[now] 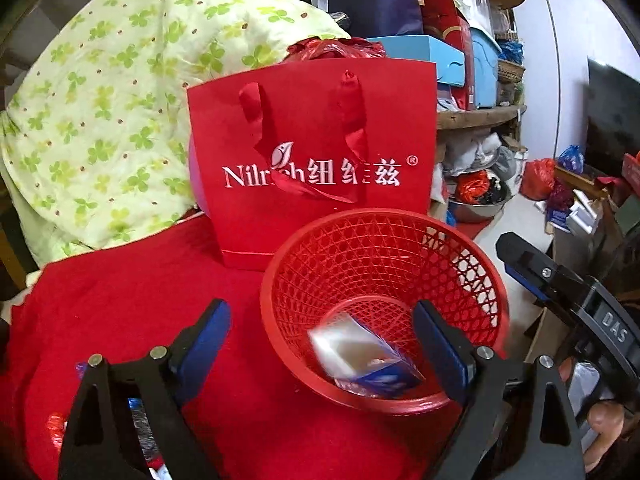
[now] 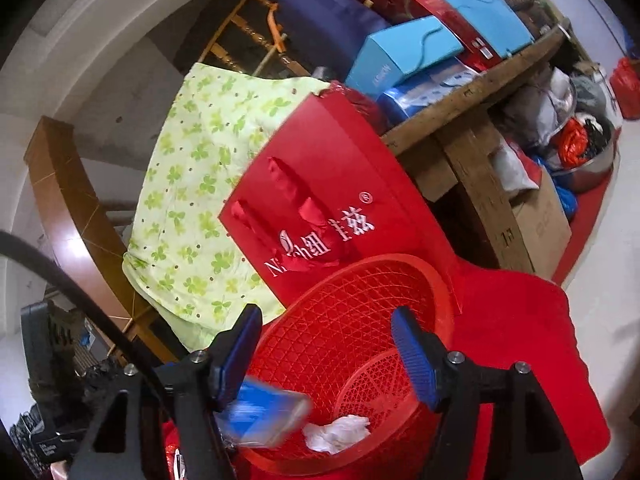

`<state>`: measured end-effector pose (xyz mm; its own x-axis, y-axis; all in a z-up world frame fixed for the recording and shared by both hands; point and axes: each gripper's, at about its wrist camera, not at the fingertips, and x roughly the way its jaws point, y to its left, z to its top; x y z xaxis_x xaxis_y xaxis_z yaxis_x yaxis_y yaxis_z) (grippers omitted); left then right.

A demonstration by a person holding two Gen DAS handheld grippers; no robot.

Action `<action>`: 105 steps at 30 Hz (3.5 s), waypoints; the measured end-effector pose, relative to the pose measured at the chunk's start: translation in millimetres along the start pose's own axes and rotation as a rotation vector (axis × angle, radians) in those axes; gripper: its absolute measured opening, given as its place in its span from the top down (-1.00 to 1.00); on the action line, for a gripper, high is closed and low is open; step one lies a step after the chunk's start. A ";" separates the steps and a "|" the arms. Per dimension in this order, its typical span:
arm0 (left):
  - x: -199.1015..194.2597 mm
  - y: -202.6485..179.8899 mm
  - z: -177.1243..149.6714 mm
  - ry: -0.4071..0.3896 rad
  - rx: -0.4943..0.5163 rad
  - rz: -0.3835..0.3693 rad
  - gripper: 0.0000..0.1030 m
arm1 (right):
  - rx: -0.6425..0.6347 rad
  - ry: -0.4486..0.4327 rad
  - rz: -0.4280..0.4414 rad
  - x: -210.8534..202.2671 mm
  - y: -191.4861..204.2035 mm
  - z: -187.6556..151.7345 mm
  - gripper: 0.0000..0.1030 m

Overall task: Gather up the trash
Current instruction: 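Drop the tissue ball into the red basket with the right tool while the left drops the toothpaste box, then move both open tools back over the trash pile, then grasp the light blue cloth with the right tool while the left tool grasps the red-white medicine box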

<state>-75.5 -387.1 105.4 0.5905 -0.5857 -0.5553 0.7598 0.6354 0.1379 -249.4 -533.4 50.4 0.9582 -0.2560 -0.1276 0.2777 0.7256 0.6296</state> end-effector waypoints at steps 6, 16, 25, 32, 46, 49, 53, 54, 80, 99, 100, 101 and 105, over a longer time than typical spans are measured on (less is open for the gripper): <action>-19.8 5.1 -1.0 -0.039 0.004 0.051 -0.79 | -0.010 -0.005 0.009 0.5 5.6 -1.5 -0.37; -51.9 31.3 -15.0 -0.071 -0.033 0.154 -0.80 | -0.093 -0.023 0.072 -5.1 33.0 -9.5 -0.37; -83.3 81.7 -49.9 -0.057 -0.111 0.290 -0.82 | -0.270 0.020 0.196 -2.6 97.5 -42.3 -0.37; -106.8 127.7 -79.5 -0.045 -0.188 0.424 -0.84 | -0.408 0.091 0.264 5.0 140.0 -79.5 -0.42; -123.9 182.3 -122.1 -0.007 -0.288 0.487 -0.85 | -0.561 0.374 0.291 47.7 179.0 -148.7 -0.63; -121.4 199.1 -140.1 0.031 -0.336 0.452 -0.85 | -0.539 0.464 0.232 68.3 175.9 -158.5 -0.63; -110.6 225.2 -177.5 0.115 -0.422 0.423 -0.84 | -0.483 0.555 0.194 90.6 167.4 -167.1 -0.63; -108.1 228.1 -184.6 0.130 -0.431 0.423 -0.84 | -0.479 0.571 0.193 94.2 166.9 -169.5 -0.63; -33.4 215.2 -206.4 0.257 -0.216 0.111 -0.84 | -0.412 0.938 0.141 200.6 162.5 -237.6 0.44; -23.0 199.6 -219.7 0.304 -0.197 0.060 -0.34 | -0.567 0.720 0.188 158.0 179.8 -205.9 0.47; -22.3 201.4 -219.8 0.307 -0.202 0.058 -0.20 | -0.571 0.709 0.195 155.7 182.3 -205.1 0.47; -22.2 203.0 -219.7 0.308 -0.210 0.056 -0.20 | -0.574 0.688 0.207 151.4 183.9 -201.5 0.47; -26.1 202.5 -219.1 0.298 -0.216 0.071 -0.15 | -0.571 0.632 0.236 138.7 186.6 -189.1 0.47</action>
<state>3.4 -132.8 -31.9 0.5103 -0.3847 -0.7691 0.6260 0.7794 0.0255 -51.7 -312.7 5.3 0.8068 0.2187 -0.5488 -0.1019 0.9666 0.2353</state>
